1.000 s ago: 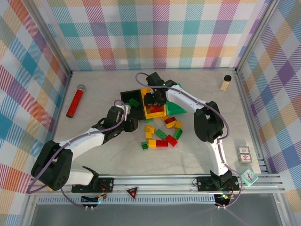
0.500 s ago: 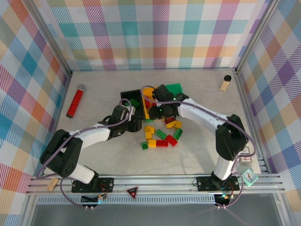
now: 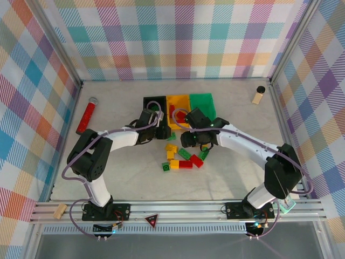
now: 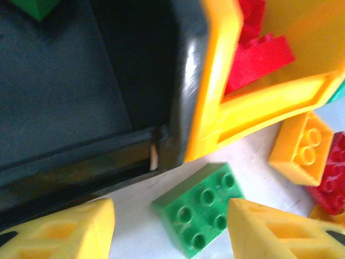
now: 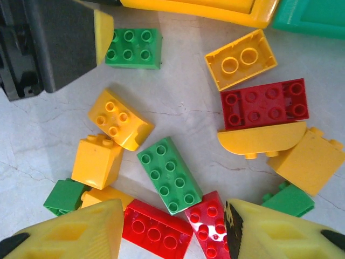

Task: Sort the legos into containers by color
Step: Move the container to the top-center of the table.

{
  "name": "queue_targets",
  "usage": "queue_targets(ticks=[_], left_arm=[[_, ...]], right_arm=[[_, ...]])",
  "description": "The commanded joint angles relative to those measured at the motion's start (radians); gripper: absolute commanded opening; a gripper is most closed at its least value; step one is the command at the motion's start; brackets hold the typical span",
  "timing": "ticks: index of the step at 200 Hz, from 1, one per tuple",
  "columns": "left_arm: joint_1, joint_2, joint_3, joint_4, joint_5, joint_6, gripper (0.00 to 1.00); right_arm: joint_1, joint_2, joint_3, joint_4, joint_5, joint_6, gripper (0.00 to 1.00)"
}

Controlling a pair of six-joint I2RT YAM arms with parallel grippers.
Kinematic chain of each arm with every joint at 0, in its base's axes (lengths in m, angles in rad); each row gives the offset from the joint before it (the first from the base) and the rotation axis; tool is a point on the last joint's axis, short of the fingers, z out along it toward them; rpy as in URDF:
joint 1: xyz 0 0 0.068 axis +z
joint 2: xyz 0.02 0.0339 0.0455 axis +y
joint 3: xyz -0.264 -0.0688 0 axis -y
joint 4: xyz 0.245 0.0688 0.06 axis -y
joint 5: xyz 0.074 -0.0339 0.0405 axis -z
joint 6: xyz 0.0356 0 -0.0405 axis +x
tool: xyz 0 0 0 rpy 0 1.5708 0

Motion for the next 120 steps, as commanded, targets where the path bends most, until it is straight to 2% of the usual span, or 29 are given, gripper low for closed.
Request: queue_targets(ticks=[1,34,72,120], left_arm=[[-0.015,-0.025,0.028,-0.026,0.036,-0.022,0.57],[-0.049,-0.082,0.0,-0.088,0.01,-0.029,0.59],[-0.088,-0.065,0.07,-0.268,-0.033,-0.044,0.6],[-0.147,-0.001,0.216,-0.515,-0.192,-0.023,0.63]], right_arm=[[-0.003,-0.051,-0.03,0.0,0.029,0.008,0.53],[-0.017,-0.073,-0.093,0.029,0.044,0.003,0.52],[-0.035,-0.097,-0.149,0.071,0.1,-0.017,0.53],[-0.065,-0.158,-0.22,0.126,0.124,-0.053,0.53]])
